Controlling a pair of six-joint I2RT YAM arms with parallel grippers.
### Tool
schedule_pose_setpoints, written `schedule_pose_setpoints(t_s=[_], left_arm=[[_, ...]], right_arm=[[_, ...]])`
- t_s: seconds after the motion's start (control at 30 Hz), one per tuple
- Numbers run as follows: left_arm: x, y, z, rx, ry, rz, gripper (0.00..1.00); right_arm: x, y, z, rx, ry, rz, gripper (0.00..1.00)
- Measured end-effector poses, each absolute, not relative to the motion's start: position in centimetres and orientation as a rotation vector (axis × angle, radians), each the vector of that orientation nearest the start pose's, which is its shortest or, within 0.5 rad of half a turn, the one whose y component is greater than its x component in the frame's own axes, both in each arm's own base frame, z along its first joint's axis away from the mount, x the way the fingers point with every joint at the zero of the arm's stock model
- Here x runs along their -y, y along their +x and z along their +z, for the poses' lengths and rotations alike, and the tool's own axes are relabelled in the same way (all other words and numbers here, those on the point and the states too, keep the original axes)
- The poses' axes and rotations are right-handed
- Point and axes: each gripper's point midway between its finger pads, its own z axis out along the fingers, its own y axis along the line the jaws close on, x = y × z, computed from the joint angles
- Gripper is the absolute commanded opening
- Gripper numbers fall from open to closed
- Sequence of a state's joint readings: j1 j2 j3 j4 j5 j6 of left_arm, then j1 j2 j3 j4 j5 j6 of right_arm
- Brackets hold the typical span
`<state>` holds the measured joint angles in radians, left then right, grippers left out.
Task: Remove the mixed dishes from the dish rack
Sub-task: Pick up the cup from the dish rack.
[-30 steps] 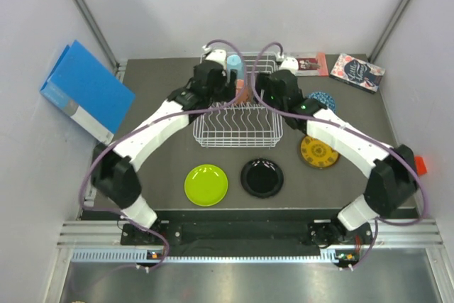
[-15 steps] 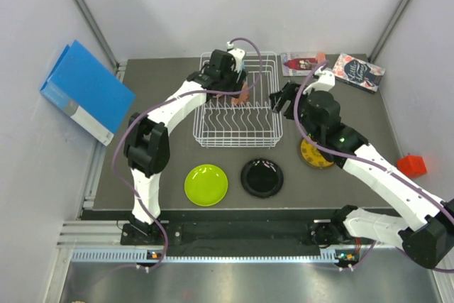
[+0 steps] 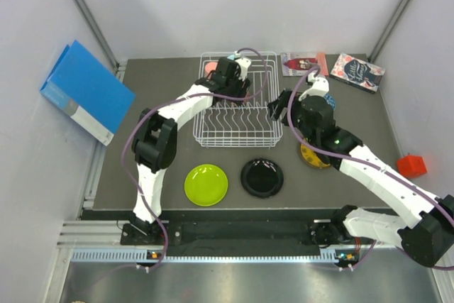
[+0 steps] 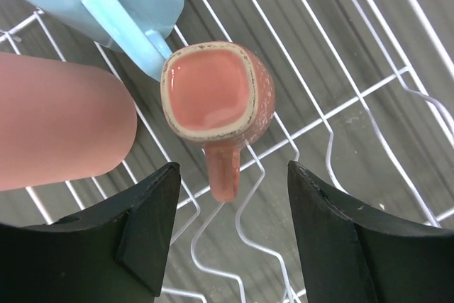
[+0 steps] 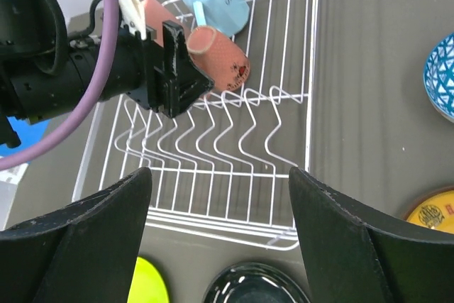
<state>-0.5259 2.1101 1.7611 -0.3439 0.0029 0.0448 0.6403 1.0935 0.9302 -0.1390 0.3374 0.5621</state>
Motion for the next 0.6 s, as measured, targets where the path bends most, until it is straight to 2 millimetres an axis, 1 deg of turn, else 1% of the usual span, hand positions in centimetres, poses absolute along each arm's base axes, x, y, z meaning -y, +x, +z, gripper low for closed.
schedule_pose_setpoints(t_s=[0.13, 0.23, 0.27, 0.37, 0.4, 0.47, 0.6], left_arm=[[28.8, 49.9, 11.0, -2.189, 0.643, -0.258, 0.64], [29.1, 50.4, 10.6, -2.179, 0.641, -0.261, 0.6], [29.2, 50.5, 10.4, -2.178, 0.64, -0.261, 0.56], [29.1, 50.8, 10.2, -2.173, 0.631, -0.244, 0.51], [29.0, 50.9, 10.2, -2.172, 0.631, -0.238, 0.46], [28.7, 50.9, 10.2, -2.177, 0.624, -0.22, 0.43], [28.4, 50.8, 9.6, -2.187, 0.618, -0.198, 0.29]], right_arm=[[-19.4, 32.3, 25.4, -1.894, 0.158, 0.509, 0.77], [-19.4, 32.2, 24.8, -1.905, 0.156, 0.501, 0.78], [-19.4, 32.2, 24.6, -1.909, 0.156, 0.499, 0.78], [-19.4, 32.2, 24.3, -1.918, 0.154, 0.494, 0.77], [-19.4, 32.2, 24.2, -1.919, 0.154, 0.493, 0.77], [-19.4, 32.2, 24.1, -1.922, 0.153, 0.491, 0.77], [-19.5, 32.3, 23.5, -1.934, 0.151, 0.483, 0.78]])
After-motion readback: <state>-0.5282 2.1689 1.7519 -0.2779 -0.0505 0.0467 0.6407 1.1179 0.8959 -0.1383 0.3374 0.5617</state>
